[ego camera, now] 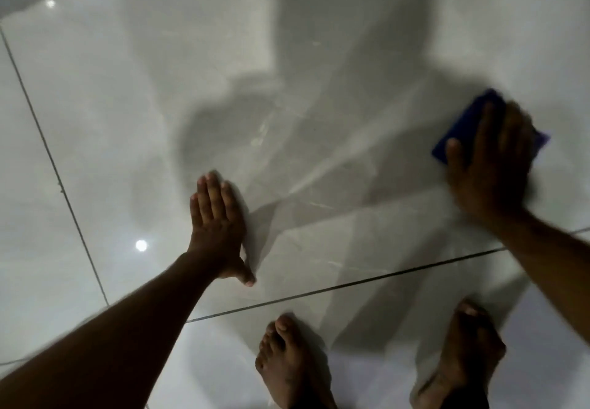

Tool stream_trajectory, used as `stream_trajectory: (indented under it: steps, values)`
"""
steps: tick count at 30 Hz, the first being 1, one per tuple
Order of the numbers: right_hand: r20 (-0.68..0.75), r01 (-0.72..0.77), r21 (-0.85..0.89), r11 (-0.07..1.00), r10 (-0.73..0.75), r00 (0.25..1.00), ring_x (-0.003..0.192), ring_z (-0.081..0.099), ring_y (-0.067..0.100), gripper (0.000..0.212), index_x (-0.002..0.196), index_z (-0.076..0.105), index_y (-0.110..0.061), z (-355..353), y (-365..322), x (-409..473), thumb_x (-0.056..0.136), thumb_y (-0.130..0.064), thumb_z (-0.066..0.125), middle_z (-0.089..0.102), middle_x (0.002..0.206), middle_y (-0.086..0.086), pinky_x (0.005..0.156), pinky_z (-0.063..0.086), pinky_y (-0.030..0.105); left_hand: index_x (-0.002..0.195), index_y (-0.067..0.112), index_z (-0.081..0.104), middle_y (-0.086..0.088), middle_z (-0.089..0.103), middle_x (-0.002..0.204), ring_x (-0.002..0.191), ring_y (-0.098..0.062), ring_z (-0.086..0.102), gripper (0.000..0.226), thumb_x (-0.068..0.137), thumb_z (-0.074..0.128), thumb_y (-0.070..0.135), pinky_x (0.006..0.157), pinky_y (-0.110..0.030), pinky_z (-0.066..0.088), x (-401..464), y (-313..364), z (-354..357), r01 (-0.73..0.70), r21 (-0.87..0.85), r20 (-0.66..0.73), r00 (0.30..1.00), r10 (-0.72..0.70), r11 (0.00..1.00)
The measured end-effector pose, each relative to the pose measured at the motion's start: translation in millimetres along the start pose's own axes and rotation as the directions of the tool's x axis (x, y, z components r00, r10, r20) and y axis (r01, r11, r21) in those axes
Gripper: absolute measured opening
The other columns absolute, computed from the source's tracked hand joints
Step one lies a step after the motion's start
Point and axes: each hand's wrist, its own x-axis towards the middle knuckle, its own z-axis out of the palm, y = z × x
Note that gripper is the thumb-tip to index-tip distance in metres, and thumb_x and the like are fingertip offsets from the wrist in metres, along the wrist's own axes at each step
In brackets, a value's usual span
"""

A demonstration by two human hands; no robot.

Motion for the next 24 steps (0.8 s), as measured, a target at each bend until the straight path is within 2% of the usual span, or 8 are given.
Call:
stream_trajectory:
  steps: [3,7,10,12,15,17,20,24]
  values:
    - [-0.011,-0.339,0.077,0.938,0.341,0.940,0.141,0.027,0.046,0.072,0.152,0.022,-0.009,5.9,-81.6,-71.4,0.099,-0.056,0.028,0.026,0.155,0.027,0.115,0.018,0.060,0.133,-0.001,-0.044,-0.024,-0.059,0.135,0.130,-0.045,-0.048,0.193,0.007,0.078,0.078,0.104,-0.050,-0.037,1.2,-1.2,-0.2,-0.007,0.004,0.001,1.000,0.007,1.000]
    - [0.149,0.343,0.213,0.915,-0.377,0.914,0.147,0.013,0.042,0.079,0.153,0.022,-0.018,9.6,-173.2,-160.5,0.090,-0.058,0.046,0.020,0.160,0.020,0.118,0.004,0.056,0.137,-0.001,-0.040,-0.024,-0.055,0.139,0.133,-0.044,-0.045,0.192,0.007,0.076,0.080,0.104,-0.045,-0.038,3.7,-4.2,1.8,-0.004,0.032,-0.017,1.000,0.005,0.999]
    - [0.138,0.903,0.282,0.323,-0.946,0.295,0.150,0.004,0.034,0.078,0.153,0.020,-0.023,11.2,-140.2,-148.1,0.088,-0.054,0.049,0.014,0.163,0.013,0.121,0.004,0.051,0.139,0.000,-0.038,-0.023,-0.052,0.142,0.135,-0.042,-0.043,0.192,0.006,0.073,0.083,0.105,-0.042,-0.037,4.9,-6.4,3.0,0.012,0.049,-0.023,1.000,-0.011,0.999]
    - [0.144,0.955,0.257,0.150,-0.983,0.116,0.150,0.007,0.033,0.075,0.153,0.023,-0.024,10.9,-95.8,-102.2,0.090,-0.056,0.047,0.016,0.163,0.012,0.122,0.006,0.050,0.139,0.000,-0.038,-0.025,-0.050,0.143,0.135,-0.043,-0.043,0.192,0.006,0.072,0.084,0.105,-0.041,-0.037,6.7,-6.7,4.1,0.017,0.074,-0.040,0.999,-0.014,0.997]
    - [0.092,0.743,0.091,0.664,-0.748,0.657,0.144,0.023,0.041,0.078,0.152,0.028,-0.021,12.8,-15.5,-57.5,0.088,-0.062,0.048,0.026,0.157,0.021,0.119,0.010,0.053,0.137,-0.001,-0.040,-0.027,-0.051,0.142,0.134,-0.044,-0.044,0.193,0.006,0.072,0.084,0.104,-0.044,-0.039,9.5,-4.6,7.1,0.026,0.084,-0.061,0.998,-0.021,0.996]
    - [0.042,0.206,0.011,0.979,-0.206,0.978,0.142,0.025,0.045,0.079,0.153,0.023,-0.017,11.0,1.7,-70.5,0.091,-0.062,0.043,0.026,0.156,0.027,0.118,0.010,0.053,0.134,-0.001,-0.043,-0.028,-0.053,0.139,0.131,-0.044,-0.047,0.192,0.007,0.074,0.083,0.106,-0.048,-0.035,9.8,-4.1,8.8,0.035,0.087,-0.069,0.997,-0.029,0.996]
    - [0.100,-0.496,0.144,0.856,0.486,0.868,0.140,0.026,0.051,0.076,0.152,0.025,-0.008,3.4,-66.3,-112.5,0.095,-0.058,0.037,0.025,0.154,0.031,0.115,0.014,0.058,0.132,-0.003,-0.045,-0.031,-0.052,0.139,0.130,-0.045,-0.048,0.191,0.011,0.077,0.080,0.111,-0.057,-0.023,5.8,-0.9,7.9,0.053,0.102,-0.088,0.995,-0.044,0.993]
    - [0.275,-0.248,0.249,0.936,0.177,0.945,0.146,0.009,0.048,0.075,0.152,0.023,-0.009,-9.6,-170.0,-176.9,0.093,-0.053,0.039,0.015,0.158,0.029,0.116,0.010,0.060,0.144,-0.005,-0.025,-0.033,-0.022,0.156,0.144,-0.046,-0.025,0.177,0.029,0.091,0.061,0.116,-0.057,-0.012,-17.3,16.4,7.9,0.101,0.148,-0.201,0.977,-0.070,0.984]
